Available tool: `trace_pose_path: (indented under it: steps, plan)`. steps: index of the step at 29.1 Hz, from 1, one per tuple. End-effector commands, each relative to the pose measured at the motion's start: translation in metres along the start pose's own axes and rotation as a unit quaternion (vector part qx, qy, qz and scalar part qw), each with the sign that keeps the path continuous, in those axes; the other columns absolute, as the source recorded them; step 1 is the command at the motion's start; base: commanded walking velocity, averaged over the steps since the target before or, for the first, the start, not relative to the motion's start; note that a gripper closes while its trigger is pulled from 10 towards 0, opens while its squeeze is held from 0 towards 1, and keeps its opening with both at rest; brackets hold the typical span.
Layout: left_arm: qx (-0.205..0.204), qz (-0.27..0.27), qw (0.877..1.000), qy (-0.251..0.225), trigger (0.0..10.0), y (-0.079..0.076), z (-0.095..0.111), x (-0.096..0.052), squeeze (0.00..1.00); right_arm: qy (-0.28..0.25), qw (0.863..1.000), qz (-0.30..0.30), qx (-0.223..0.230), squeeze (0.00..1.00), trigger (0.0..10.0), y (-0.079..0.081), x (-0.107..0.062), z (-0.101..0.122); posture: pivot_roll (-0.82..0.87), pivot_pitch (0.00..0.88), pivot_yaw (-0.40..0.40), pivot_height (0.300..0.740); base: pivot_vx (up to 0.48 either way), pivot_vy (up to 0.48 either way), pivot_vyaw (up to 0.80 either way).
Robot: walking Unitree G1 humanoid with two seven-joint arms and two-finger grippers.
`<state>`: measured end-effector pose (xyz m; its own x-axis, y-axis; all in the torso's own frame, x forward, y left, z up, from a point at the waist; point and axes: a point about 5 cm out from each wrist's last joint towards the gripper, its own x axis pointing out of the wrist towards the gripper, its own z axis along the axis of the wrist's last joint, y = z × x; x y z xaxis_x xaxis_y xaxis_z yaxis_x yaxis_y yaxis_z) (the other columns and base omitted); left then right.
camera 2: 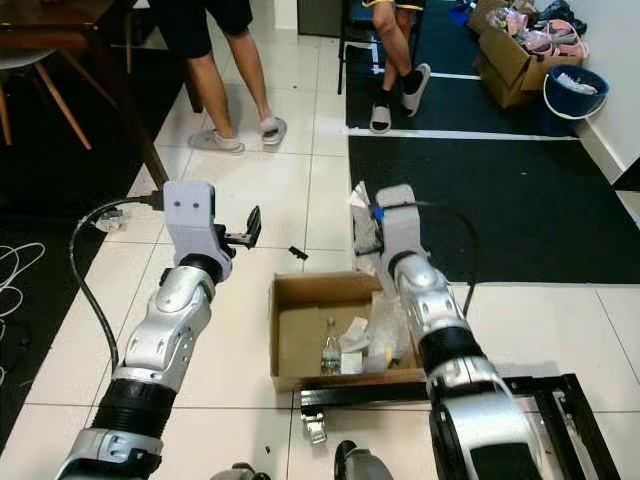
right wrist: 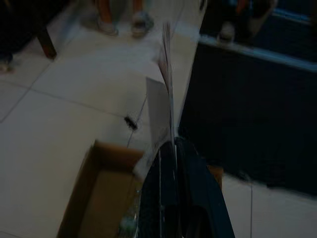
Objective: Picking trash to rubbish bin
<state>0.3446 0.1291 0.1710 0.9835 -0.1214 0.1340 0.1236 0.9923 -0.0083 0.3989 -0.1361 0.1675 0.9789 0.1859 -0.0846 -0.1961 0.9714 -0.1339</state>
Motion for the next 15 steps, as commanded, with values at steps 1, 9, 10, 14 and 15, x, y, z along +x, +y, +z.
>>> trace_pose_path:
  steps: [1,9,10,14,15]
  plan:
    - [0.005,-0.002,1.0,0.007,10.0,-0.002,-0.007,-0.003,0.0,-0.01,1.0,0.003,0.007,0.0,10.0,-0.001,0.003,0.005,-0.02,0.254,-0.045,0.74,0.0,0.0,0.0]
    - [-0.002,-0.001,1.0,0.005,10.0,-0.008,-0.008,-0.002,0.0,-0.035,0.999,0.021,0.0,0.0,10.0,0.006,0.01,0.026,-0.03,0.243,-0.051,0.74,0.0,0.0,0.0]
    - [-0.003,-0.002,1.0,0.005,10.0,-0.009,-0.008,-0.002,0.0,-0.037,0.999,0.022,0.001,0.0,10.0,0.007,0.011,0.028,-0.03,0.243,-0.051,0.74,0.0,0.0,0.0]
    - [-0.004,-0.004,1.0,0.004,10.0,-0.011,-0.008,-0.002,0.0,-0.042,0.999,0.029,-0.001,0.0,10.0,0.01,0.012,0.03,-0.03,0.238,-0.052,0.74,0.0,0.0,0.0]
    - [-0.005,-0.004,1.0,0.004,10.0,-0.011,-0.008,-0.002,0.0,-0.042,0.999,0.031,-0.001,0.0,10.0,0.011,0.012,0.03,-0.03,0.238,-0.052,0.74,0.0,0.0,0.0]
